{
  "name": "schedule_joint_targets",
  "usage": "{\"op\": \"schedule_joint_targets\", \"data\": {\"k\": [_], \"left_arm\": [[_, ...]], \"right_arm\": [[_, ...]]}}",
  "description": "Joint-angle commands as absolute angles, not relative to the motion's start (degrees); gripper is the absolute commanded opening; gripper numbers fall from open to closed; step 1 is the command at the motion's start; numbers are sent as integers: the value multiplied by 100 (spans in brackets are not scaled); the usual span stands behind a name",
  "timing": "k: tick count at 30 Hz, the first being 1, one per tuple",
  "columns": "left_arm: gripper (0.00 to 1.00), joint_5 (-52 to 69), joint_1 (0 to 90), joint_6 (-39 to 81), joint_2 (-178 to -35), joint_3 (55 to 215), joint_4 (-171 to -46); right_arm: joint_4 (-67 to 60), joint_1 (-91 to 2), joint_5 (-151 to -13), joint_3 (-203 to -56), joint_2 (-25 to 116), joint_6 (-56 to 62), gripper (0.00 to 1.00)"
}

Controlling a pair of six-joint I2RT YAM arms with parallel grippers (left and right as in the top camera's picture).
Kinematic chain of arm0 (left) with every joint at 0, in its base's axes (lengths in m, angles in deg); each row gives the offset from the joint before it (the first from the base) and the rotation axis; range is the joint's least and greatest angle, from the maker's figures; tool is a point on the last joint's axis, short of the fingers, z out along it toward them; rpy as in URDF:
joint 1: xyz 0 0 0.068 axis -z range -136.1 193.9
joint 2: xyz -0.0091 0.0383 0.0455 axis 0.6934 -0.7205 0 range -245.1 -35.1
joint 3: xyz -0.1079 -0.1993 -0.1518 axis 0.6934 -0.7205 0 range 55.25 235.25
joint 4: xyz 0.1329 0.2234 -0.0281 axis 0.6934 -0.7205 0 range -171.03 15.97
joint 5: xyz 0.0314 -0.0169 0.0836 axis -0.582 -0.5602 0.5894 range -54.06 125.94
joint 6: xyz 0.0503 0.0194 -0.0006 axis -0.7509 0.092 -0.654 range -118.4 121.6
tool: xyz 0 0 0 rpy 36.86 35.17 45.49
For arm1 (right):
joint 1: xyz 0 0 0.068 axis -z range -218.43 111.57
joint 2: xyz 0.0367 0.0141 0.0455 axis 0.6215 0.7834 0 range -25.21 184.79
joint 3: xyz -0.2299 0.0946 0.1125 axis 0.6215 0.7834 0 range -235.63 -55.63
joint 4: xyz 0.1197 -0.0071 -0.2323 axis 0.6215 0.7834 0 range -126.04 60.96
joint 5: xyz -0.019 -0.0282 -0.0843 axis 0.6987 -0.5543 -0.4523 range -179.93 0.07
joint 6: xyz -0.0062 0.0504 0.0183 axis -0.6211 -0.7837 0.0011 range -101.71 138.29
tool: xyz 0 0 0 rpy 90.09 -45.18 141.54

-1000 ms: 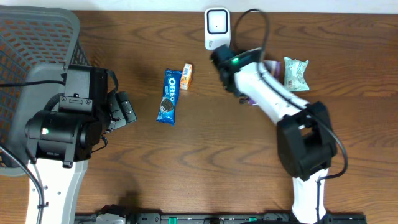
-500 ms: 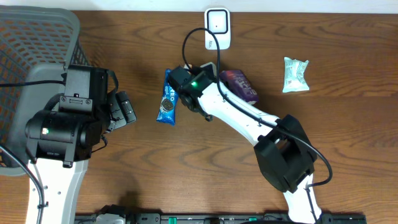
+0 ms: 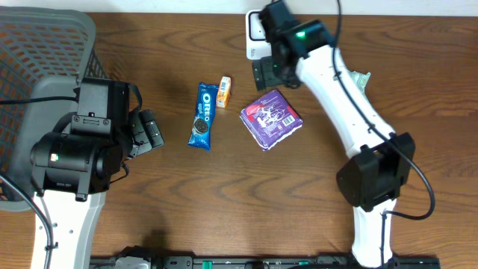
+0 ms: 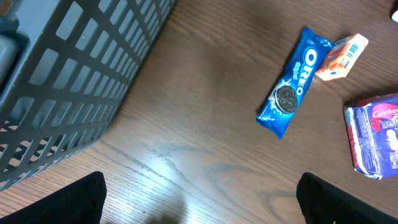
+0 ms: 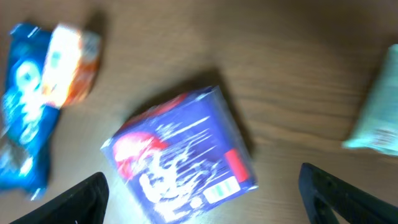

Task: Scan the item barcode
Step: 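Regrasp the liners pack and carry it right beside the wipes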

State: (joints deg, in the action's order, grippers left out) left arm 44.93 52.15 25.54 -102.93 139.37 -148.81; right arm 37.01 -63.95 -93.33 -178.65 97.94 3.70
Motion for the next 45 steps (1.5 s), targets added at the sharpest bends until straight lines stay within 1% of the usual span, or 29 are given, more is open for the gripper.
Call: {"op": "schedule_joint_targets", "data": {"k": [1, 2, 5, 7, 9, 13, 16, 19, 21, 24, 27, 30, 32, 33, 41, 45], "left_arm": [[98, 4557, 5185, 2522, -10326, 13989, -14903], [98, 4557, 5185, 2522, -10326, 13989, -14903], [98, 4557, 5185, 2522, -10326, 13989, -14903], [98, 4557, 5185, 2522, -10326, 13989, -14903], [98, 4557, 5185, 2522, -10326, 13989, -14903], [98, 4557, 5185, 2522, -10326, 13989, -14903], [98, 4557, 5185, 2522, -10326, 13989, -14903], [98, 4557, 5185, 2522, -10326, 13989, -14903], [98, 4557, 5185, 2522, -10326, 13989, -14903], [98, 4557, 5185, 2522, -10326, 13989, -14903], [98, 4557, 5185, 2522, -10326, 13989, -14903], [98, 4557, 5185, 2522, -10326, 13989, -14903], [98, 4557, 5185, 2519, -10326, 13989, -14903], [98, 4557, 5185, 2522, -10326, 13989, -14903], [98, 4557, 5185, 2522, -10326, 13989, -14903], [98, 4557, 5185, 2522, -10326, 13989, -14903]], "right_arm": [[3658, -6357, -7720, -17516, 9814, 1531, 97], [3642, -6357, -7967, -17417, 9814, 1546, 99], [3481, -6320, -8524, -17144, 9814, 1539, 99], [3293, -6196, -8568, -16961, 9816, 1517, 99], [3037, -5973, -8417, -16764, 9825, 1251, 99], [2303, -5474, -7226, -16252, 9836, 1238, 99], [1640, -5168, -6002, -15654, 9855, 1677, 99], [1157, -5044, -5576, -15142, 9866, 1692, 99], [860, -5031, -5388, -14858, 9866, 1719, 97], [567, -5031, -5246, -14567, 9866, 1710, 82], [502, -5029, -5230, -14419, 9868, 1710, 60], [504, -5022, -5232, -14395, 9868, 1710, 32], [495, -5009, -5232, -14399, 9866, 1699, 7], [491, -4987, -5263, -14414, 9866, 1601, 1], [561, -4506, -5562, -14847, 9825, 718, 1], [646, -4202, -5785, -15092, 9798, 536, 1]]}}
